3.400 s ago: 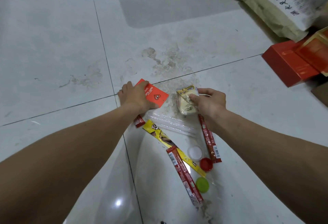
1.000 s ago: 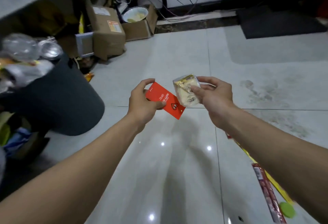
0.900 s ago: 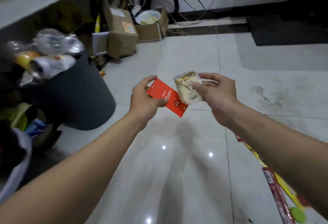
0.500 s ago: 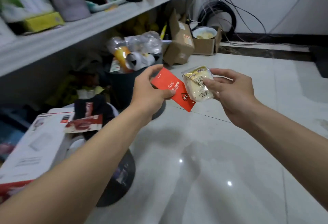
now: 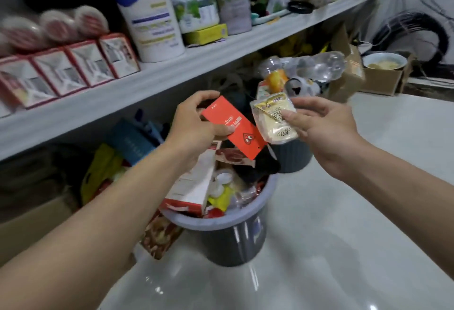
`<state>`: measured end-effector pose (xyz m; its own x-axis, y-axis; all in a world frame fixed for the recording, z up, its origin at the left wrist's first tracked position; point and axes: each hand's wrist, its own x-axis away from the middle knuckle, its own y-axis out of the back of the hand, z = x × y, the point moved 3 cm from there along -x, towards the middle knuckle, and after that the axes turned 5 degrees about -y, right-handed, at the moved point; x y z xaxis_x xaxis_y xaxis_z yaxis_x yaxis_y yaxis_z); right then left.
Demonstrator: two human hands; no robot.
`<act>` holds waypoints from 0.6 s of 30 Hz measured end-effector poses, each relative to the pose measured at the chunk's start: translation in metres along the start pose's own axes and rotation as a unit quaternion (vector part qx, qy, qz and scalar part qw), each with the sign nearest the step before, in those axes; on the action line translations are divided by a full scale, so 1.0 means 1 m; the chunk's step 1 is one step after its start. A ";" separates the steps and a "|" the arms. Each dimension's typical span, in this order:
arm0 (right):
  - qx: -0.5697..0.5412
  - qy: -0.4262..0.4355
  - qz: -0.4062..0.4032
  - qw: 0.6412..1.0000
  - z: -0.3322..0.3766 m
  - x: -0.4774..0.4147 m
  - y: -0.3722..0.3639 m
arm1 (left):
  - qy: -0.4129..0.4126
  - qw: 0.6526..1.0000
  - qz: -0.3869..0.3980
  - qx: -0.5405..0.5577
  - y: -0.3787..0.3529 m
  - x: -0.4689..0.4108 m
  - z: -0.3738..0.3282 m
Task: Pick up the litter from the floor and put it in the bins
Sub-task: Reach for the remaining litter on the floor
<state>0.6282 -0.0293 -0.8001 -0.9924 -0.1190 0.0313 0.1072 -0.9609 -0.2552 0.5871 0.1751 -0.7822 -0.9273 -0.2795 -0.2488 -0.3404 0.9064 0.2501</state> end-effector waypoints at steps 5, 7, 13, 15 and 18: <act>0.006 -0.028 0.031 0.999 -0.015 0.005 -0.037 | 0.049 0.999 0.009 -0.005 0.044 0.014 0.021; 0.010 -0.038 0.037 0.999 -0.023 0.007 -0.045 | 0.069 0.997 0.021 -0.021 0.053 0.019 0.030; 0.033 -0.057 0.029 0.997 -0.039 0.009 -0.051 | 0.124 0.988 0.072 -0.051 0.053 0.028 0.052; 0.048 -0.059 0.021 0.997 -0.044 0.008 -0.050 | 0.121 0.988 0.064 -0.073 0.053 0.027 0.055; 0.067 -0.068 0.010 0.995 -0.052 0.005 -0.049 | 0.109 0.989 0.045 -0.089 0.054 0.027 0.056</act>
<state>0.6147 0.0302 -0.8376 -0.9736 -0.1631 0.1599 0.1435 -0.9815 -0.1271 0.5525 0.2341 -0.8280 -0.9598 -0.2801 -0.0159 -0.2597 0.8655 0.4284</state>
